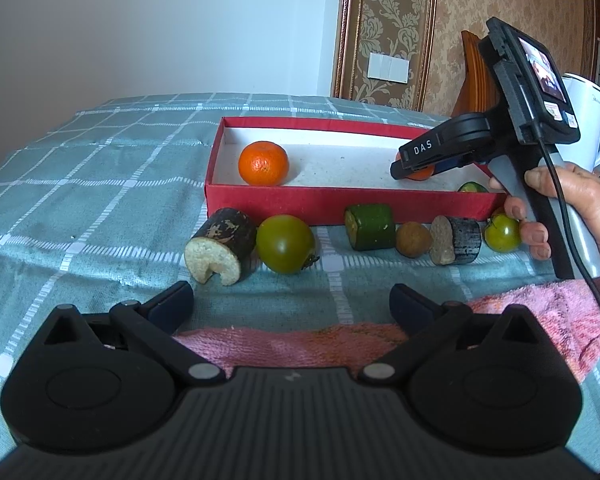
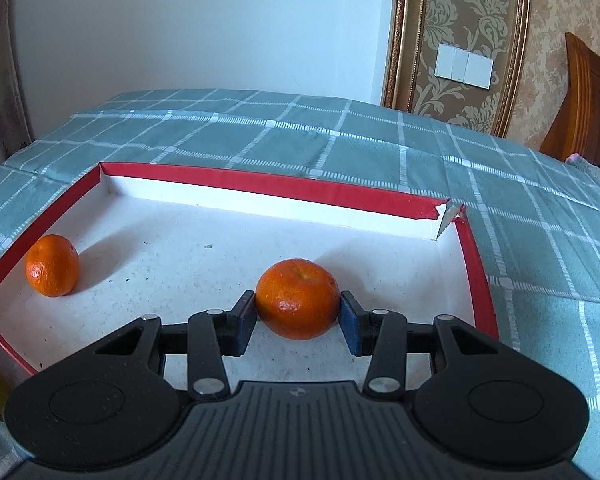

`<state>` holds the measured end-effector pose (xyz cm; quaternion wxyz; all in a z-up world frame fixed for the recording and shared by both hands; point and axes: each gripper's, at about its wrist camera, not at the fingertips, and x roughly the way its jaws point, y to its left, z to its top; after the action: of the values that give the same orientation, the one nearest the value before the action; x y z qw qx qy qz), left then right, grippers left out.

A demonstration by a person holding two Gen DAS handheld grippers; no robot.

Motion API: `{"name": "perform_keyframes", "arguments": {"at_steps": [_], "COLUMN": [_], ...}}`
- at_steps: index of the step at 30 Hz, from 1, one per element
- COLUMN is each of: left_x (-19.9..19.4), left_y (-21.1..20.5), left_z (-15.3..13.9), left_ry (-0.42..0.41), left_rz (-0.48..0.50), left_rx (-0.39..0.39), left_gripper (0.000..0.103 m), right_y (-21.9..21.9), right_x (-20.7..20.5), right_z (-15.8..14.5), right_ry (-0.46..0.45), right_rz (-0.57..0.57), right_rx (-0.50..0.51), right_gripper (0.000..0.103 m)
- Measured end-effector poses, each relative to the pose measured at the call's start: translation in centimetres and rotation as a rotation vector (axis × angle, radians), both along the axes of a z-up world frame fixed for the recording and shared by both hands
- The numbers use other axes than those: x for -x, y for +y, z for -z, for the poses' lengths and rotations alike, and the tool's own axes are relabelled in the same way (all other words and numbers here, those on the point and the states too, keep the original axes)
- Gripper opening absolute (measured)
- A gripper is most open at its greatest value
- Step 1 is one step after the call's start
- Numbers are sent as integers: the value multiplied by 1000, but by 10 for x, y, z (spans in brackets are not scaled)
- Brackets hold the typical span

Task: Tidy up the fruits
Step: 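Carry the orange into the red box and open the right gripper, then withdraw the right gripper while the left moves toward the bark-covered log piece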

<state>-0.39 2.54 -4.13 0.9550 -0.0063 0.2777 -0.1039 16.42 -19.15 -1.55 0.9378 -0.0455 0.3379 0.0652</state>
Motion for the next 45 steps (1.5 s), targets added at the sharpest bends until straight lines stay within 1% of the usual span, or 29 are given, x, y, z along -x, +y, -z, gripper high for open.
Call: {"name": "perform_keyframes", "arguments": {"at_steps": [4, 5, 7, 9, 11, 16, 18, 22, 23, 28, 31, 39, 45], "left_x": [-1, -1, -1, -2, -3, -3, -3, -3, -3, -3, -3, -2, -1], "left_y": [-1, -1, -1, -2, -2, -3, -3, -3, -3, -4, -4, -4, -3], "left_z": [0, 0, 1, 1, 1, 1, 1, 1, 1, 1, 1, 0, 0], "left_ry": [2, 2, 3, 4, 4, 5, 6, 5, 5, 6, 6, 5, 3], "left_rz": [1, 0, 0, 0, 1, 1, 1, 1, 1, 1, 2, 1, -3], "left_rx": [-5, -6, -10, -14, -17, -22, -23, -24, -24, -28, -26, -25, -20], "left_gripper": [103, 103, 103, 103, 103, 103, 103, 103, 103, 103, 103, 103, 103], "right_y": [0, 0, 0, -1, -2, -5, -5, -5, -5, -6, -10, -32, -52], "right_x": [2, 2, 2, 3, 5, 7, 8, 13, 14, 22, 31, 72, 110], "right_z": [0, 0, 0, -1, -2, -2, -2, -4, -4, -7, -10, -12, -18], "right_ry": [-3, -3, -4, -9, -15, -16, -17, -38, -41, -62, -84, -124, -211], "right_rz": [-2, -1, -1, 1, 7, 10, 10, 15, 15, 17, 33, 54, 85], "right_rx": [8, 10, 14, 16, 14, 9, 13, 29, 30, 24, 18, -63, -121], "right_gripper": [44, 46, 50, 59, 65, 66, 68, 71, 73, 75, 79, 79, 79]}}
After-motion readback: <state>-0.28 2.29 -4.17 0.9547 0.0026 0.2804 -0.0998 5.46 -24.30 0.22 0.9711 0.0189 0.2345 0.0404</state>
